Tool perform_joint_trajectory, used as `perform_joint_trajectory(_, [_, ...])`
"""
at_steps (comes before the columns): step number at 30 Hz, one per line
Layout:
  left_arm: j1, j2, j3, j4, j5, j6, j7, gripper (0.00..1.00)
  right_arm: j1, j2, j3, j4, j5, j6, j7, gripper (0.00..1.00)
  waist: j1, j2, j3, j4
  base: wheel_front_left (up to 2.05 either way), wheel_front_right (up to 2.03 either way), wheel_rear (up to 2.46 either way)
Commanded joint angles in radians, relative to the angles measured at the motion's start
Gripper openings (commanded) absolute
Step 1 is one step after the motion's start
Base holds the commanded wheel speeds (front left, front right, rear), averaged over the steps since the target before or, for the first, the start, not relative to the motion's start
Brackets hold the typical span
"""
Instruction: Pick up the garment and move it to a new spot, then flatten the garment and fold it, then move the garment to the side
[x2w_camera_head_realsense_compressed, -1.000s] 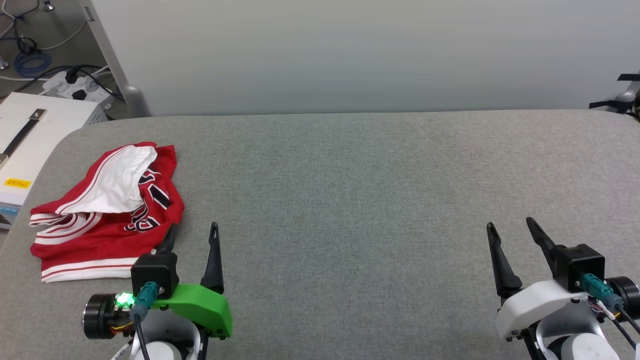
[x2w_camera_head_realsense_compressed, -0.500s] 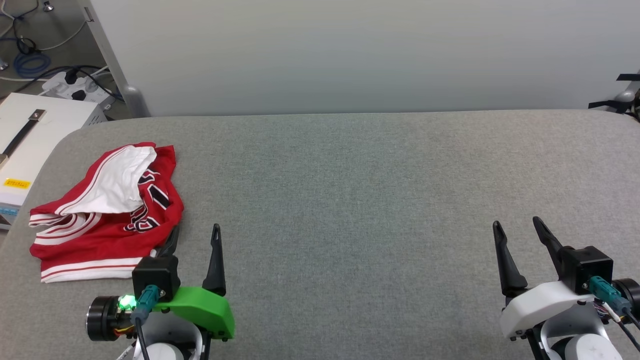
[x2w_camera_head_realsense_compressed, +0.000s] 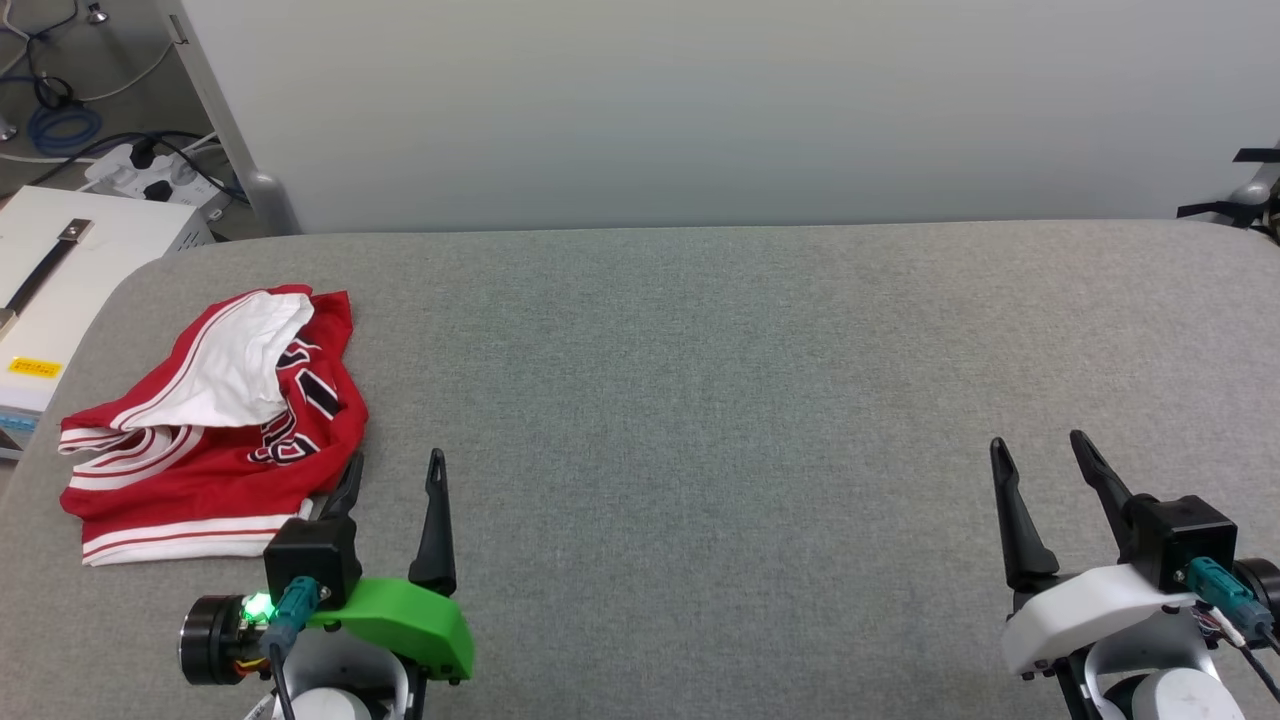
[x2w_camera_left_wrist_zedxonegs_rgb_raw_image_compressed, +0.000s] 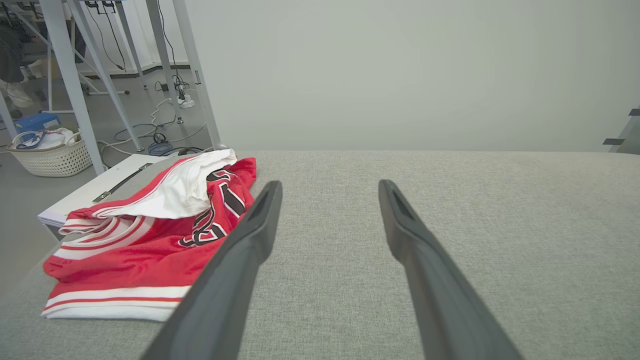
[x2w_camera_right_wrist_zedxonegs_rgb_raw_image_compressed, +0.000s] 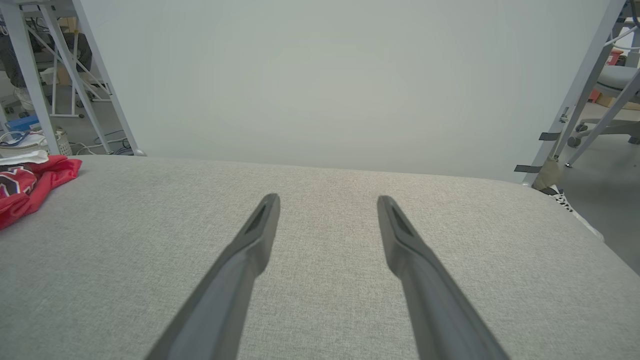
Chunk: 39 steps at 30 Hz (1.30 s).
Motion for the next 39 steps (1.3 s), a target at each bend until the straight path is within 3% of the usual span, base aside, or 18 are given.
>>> perform_joint_trajectory(1, [0.010, -0.002, -0.003, 0.005, -0.007, 0.006, -0.011, 1.00, 0.007, -0.001, -0.003, 0.004, 0.013, 0.000, -0.011, 1.00, 0.0000, 0.0000, 0.000, 0.000, 0.00, 0.00, 0.00])
perform_joint_trajectory(20, [0.009, -0.003, -0.009, 0.033, -0.042, 0.009, -0.052, 1.00, 0.014, -0.001, 0.013, 0.021, 0.048, 0.000, -0.052, 1.00, 0.0000, 0.0000, 0.003, 0.027, 0.00, 0.00, 0.00])
perform_joint_trajectory(39, [0.006, -0.003, -0.003, 0.060, -0.066, 0.014, -0.092, 1.00, 0.014, -0.001, 0.070, 0.048, 0.059, -0.001, -0.091, 1.00, 0.0000, 0.0000, 0.018, 0.186, 0.00, 0.00, 0.00])
